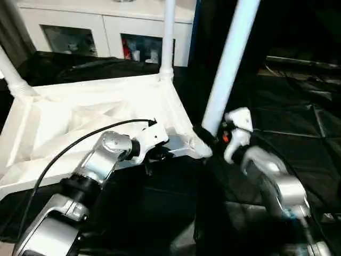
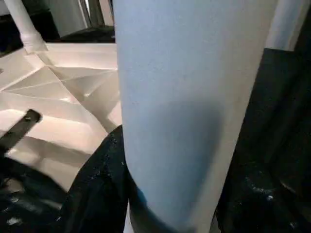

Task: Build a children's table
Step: Insert table leg to table base

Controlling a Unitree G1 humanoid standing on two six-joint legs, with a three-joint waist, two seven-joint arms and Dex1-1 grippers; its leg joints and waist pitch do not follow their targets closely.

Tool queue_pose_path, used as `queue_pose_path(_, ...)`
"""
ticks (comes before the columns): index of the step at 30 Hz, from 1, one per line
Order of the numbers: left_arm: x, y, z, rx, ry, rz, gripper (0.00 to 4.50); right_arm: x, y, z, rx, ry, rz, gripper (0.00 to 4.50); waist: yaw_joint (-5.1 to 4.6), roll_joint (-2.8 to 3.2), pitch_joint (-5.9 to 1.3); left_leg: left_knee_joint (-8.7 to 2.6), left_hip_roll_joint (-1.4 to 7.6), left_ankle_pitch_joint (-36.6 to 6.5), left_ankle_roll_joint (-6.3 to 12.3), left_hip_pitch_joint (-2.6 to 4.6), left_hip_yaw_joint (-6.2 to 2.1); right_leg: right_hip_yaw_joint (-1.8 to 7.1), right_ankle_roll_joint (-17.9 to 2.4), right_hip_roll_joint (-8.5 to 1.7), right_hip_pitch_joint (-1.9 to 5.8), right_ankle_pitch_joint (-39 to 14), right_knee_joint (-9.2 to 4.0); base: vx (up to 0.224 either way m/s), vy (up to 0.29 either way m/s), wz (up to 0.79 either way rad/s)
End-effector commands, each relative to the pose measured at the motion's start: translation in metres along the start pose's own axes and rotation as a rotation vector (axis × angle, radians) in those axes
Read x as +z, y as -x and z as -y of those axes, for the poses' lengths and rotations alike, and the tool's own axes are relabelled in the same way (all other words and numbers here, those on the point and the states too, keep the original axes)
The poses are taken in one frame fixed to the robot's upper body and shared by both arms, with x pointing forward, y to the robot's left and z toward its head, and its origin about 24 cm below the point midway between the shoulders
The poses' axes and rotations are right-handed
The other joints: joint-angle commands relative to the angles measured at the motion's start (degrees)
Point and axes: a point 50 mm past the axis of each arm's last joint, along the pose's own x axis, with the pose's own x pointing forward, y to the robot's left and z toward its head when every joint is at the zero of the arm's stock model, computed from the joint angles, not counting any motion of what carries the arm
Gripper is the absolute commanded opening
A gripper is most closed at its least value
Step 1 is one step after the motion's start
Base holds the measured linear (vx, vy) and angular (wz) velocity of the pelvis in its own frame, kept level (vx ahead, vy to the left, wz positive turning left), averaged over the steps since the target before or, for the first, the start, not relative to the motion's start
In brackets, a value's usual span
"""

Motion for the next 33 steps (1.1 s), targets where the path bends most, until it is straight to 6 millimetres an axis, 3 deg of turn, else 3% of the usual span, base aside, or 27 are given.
queue_pose_path(1, -0.01, -0.006, 0.011, -0.009, 0.078, 0.034, 0.0, 0.0, -0.005, 0.006, -0.001, 0.026, -0.017, 1.9, 0.51, -1.32, -3.33, -4.13, 3.67, 0.8, 5.35, -0.27, -1.05, 2.42, -17.3, -4.91, 2.88, 0.3, -3.52, 0.0, 0.0, 0.0)
queue_pose_path(3, -0.009, -0.005, 0.011, -0.014, 0.088, 0.047, 0.0, -0.001, -0.008, 0.007, 0.003, 0.026, -0.03, 1.9, 0.6, -1.0, -3.39, -4.03, 3.72, 1.9, 6.03, -0.26, -1.03, 2.4, -17.5, -4.91, 2.85, 1.7, -3.27, 0.0, 0.0, 0.0)
queue_pose_path(4, -0.008, -0.005, 0.012, -0.015, 0.093, 0.053, 0.0, -0.002, -0.008, 0.008, 0.004, 0.021, -0.035, 1.9, 0.5, -1.6, -3.41, -4.01, 3.74, 2.5, 6.48, -0.33, -0.96, 2.37, -17.6, -4.84, 2.88, 2.7, -3.21, 0.0, 0.0, 0.0)
queue_pose_path(5, -0.007, -0.005, 0.012, -0.018, 0.099, 0.063, 0.0, -0.003, -0.01, 0.008, 0.006, 0.015, -0.045, 1.9, 0.61, -1.34, -3.33, -4.06, 3.81, 2.2, 6.53, -0.21, -1.01, 2.36, -17.6, -4.95, 2.81, 2.1, -3.2, 0.0, 0.0, 0.0)
queue_pose_path(11, -0.008, -0.003, 0.011, -0.026, 0.105, 0.064, 0.0, -0.007, -0.018, 0.008, 0.034, 0.003, -0.085, 1.9, 0.35, -1.82, -3.07, -4.35, 3.95, -1.6, 4.42, 0.0, -1.02, 2.42, -17.2, -4.93, 2.63, -3.0, -3.74, 0.0, 0.0, 0.0)
queue_pose_path(23, -0.02, 0.001, 0.008, -0.041, 0.053, -0.084, 0.0, -0.011, -0.02, 0.007, 0.076, 0.003, -0.146, 1.9, 0.46, -1.76, -3.14, -4.38, 4.02, -1.3, 3.99, 0.08, -0.98, 2.5, -17.5, -4.92, 2.63, -1.1, -3.61, 0.0, 0.0, 0.0)
queue_pose_path(26, -0.02, 0.001, 0.006, -0.048, 0.025, -0.115, 0.0, -0.009, -0.019, 0.011, 0.056, -0.021, -0.105, 1.9, 0.53, -1.5, -3.15, -4.46, 4.06, -2.2, 3.24, 0.24, -1.01, 2.51, -17.4, -4.9, 2.52, -1.9, -3.72, 0.0, 0.0, 0.0)
queue_pose_path(33, -0.019, 0.001, 0.004, -0.062, 0.02, -0.126, 0.0, -0.011, -0.014, 0.015, 0.035, -0.118, -0.029, 1.9, 0.61, -1.56, -3.17, -4.49, 4.07, -2.4, 3.11, 0.12, -0.98, 2.6, -17.8, -5.04, 2.62, -0.8, -3.68, 0.0, 0.0, 0.0)
